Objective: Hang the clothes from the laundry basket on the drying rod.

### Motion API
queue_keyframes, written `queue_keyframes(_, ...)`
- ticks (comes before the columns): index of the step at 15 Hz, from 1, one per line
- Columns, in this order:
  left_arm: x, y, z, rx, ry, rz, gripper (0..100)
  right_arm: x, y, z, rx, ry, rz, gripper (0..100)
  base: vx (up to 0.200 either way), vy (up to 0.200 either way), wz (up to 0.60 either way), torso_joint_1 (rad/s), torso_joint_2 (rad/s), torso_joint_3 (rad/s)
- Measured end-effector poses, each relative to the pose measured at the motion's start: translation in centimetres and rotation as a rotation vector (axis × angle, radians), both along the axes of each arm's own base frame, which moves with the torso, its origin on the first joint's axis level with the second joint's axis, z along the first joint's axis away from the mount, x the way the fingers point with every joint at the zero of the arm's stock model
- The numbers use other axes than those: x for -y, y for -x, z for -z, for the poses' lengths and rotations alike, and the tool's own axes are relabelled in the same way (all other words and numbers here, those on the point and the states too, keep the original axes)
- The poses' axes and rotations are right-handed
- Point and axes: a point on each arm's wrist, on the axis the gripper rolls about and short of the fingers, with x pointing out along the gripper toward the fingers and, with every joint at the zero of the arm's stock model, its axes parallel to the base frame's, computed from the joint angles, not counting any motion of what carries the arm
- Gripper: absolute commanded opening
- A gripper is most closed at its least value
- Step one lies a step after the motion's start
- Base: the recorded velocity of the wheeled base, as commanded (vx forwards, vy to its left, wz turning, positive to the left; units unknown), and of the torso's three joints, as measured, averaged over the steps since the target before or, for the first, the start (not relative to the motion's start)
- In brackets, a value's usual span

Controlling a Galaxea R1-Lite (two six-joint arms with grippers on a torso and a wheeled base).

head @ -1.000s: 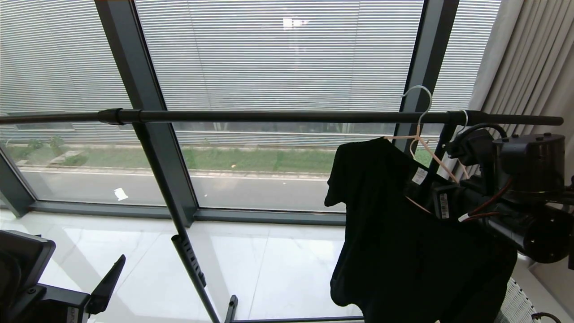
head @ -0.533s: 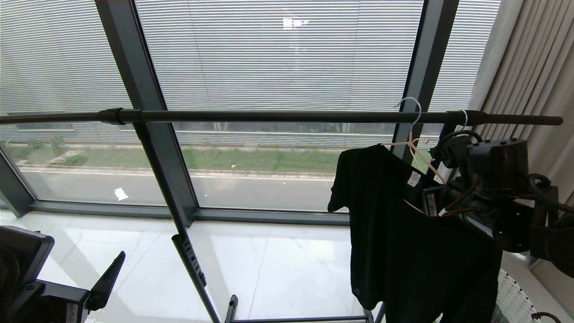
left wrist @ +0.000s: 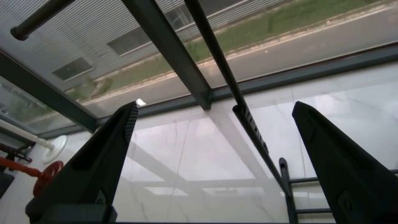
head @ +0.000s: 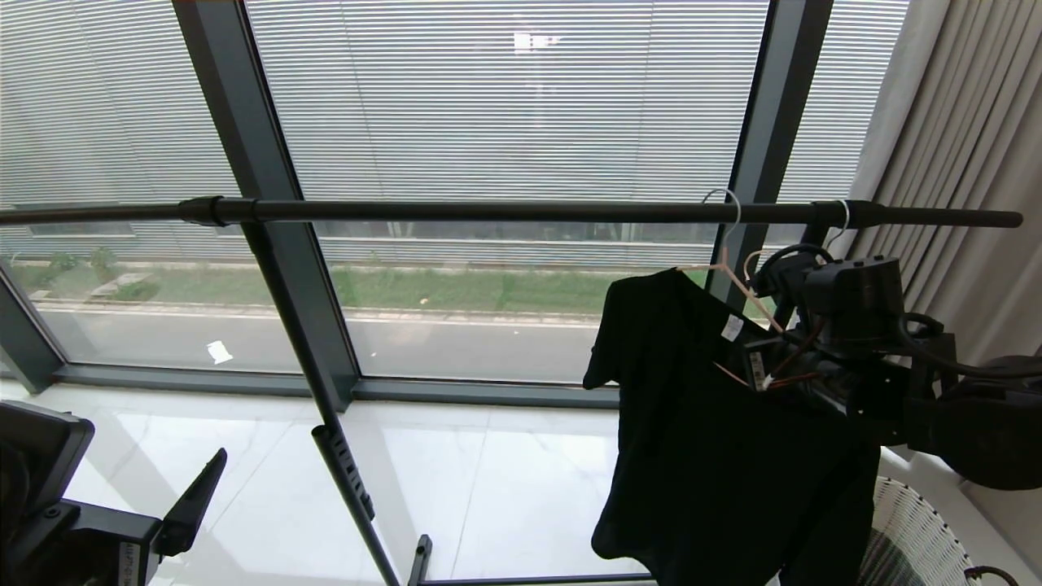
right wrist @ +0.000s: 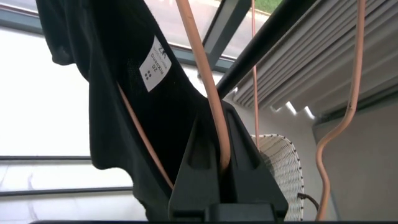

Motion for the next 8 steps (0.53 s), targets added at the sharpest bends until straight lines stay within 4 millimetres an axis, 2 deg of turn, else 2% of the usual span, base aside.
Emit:
queue_keyframes(5, 0.01, -0.01, 0.00, 0.000, 0.000, 0.000, 100, -0.17, -0.09, 0.24, -0.006, 0.003, -0.002, 0, 0.000, 0.000, 0.00, 0.000, 0.00, 0.000)
queue_keyframes(6, 0.01, -0.01, 0.00, 0.000, 0.000, 0.000, 100, -0.21, -0.07, 0.25, -0.006, 0.002, -0.003, 100, 0.000, 0.000, 0.00, 0.000, 0.00, 0.000)
queue_keyframes(8, 0.01, -0.02, -0.01, 0.000, 0.000, 0.000, 100, -0.24, -0.07, 0.26, -0.006, -0.002, -0.002, 100, 0.000, 0.000, 0.00, 0.000, 0.00, 0.000)
